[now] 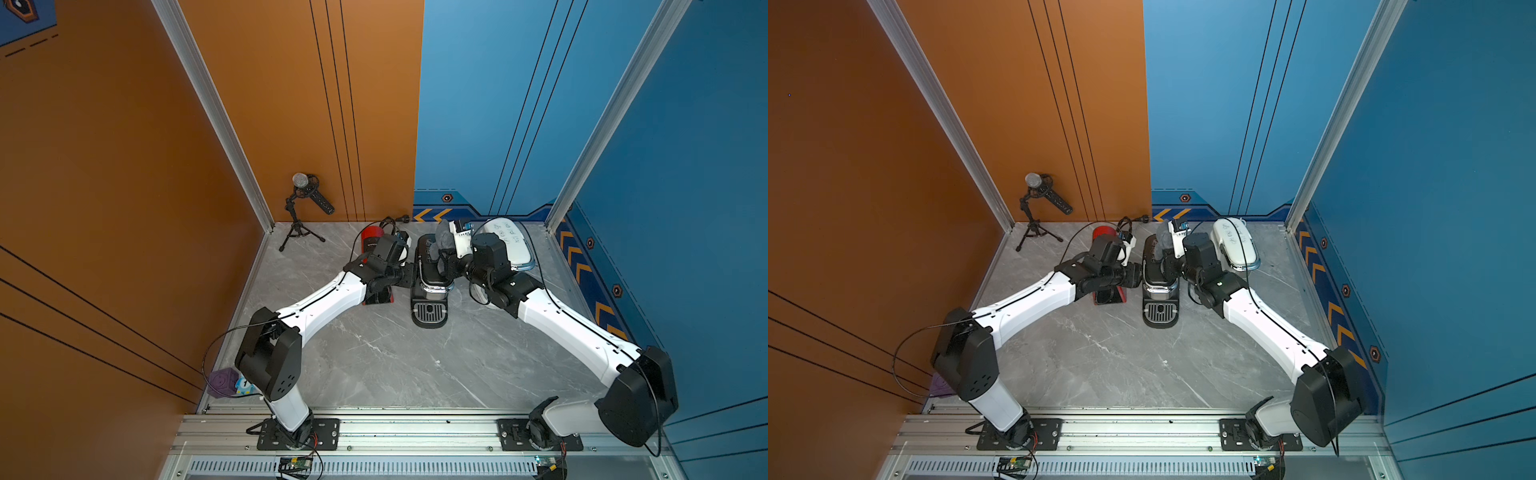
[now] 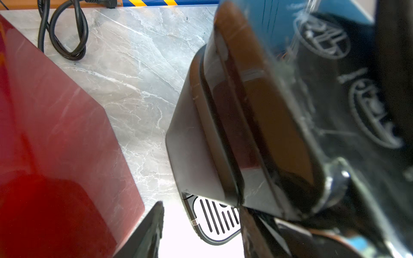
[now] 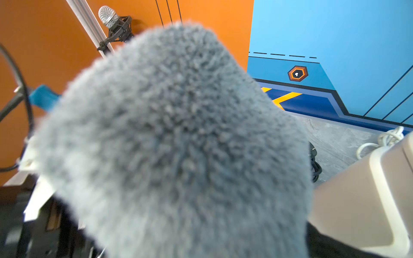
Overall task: Wipe the surface of a coffee machine
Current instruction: Wipe the dirt from the surface of the coffee machine.
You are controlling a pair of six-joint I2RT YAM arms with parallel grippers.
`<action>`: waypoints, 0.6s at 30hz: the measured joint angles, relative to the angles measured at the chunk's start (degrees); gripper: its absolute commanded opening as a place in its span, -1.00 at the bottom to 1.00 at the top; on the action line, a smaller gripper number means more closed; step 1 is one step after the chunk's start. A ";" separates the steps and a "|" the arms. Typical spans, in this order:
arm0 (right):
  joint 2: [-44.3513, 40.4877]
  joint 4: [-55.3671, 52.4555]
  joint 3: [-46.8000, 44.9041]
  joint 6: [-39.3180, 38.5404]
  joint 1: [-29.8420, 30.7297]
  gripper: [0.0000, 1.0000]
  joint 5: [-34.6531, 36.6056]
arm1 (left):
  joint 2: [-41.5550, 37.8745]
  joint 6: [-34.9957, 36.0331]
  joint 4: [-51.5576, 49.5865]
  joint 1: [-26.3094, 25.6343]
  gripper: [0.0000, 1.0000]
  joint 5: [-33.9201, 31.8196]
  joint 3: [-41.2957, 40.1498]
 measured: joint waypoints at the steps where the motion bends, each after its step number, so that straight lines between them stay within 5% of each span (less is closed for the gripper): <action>1: -0.59 -0.31 -0.37 -0.26 0.85 -0.52 0.28 | 0.00 0.00 0.00 0.04 0.10 0.02 0.00; 8: -0.09 -1.81 0.92 -0.46 2.60 -0.52 0.11 | 0.02 -0.02 0.02 0.04 0.10 0.02 0.00; 18: 11.06 -2.40 12.09 0.46 0.00 -0.53 -0.83 | 0.02 -0.02 0.02 0.04 0.10 0.02 0.00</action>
